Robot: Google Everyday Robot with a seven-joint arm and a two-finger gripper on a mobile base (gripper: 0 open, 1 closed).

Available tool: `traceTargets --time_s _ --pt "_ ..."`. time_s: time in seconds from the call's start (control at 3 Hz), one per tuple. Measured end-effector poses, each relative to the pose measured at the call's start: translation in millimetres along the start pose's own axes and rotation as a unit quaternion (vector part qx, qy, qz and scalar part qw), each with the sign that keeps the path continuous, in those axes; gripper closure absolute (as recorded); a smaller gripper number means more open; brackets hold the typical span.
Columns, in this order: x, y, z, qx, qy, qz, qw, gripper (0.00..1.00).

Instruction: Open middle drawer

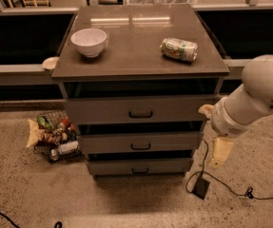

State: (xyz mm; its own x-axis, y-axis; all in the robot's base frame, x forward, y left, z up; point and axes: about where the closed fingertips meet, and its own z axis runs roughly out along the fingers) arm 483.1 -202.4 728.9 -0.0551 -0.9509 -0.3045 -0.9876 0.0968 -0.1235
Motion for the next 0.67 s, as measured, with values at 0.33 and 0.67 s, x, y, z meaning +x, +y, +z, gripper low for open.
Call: traceTargets --time_s 0.33,0.67 --pt "21 -5 46 -0.008 -0.013 -0.021 0.9997 0.0" --pt "39 -11 104 -0.021 -0.041 -0.04 0.9981 0.0"
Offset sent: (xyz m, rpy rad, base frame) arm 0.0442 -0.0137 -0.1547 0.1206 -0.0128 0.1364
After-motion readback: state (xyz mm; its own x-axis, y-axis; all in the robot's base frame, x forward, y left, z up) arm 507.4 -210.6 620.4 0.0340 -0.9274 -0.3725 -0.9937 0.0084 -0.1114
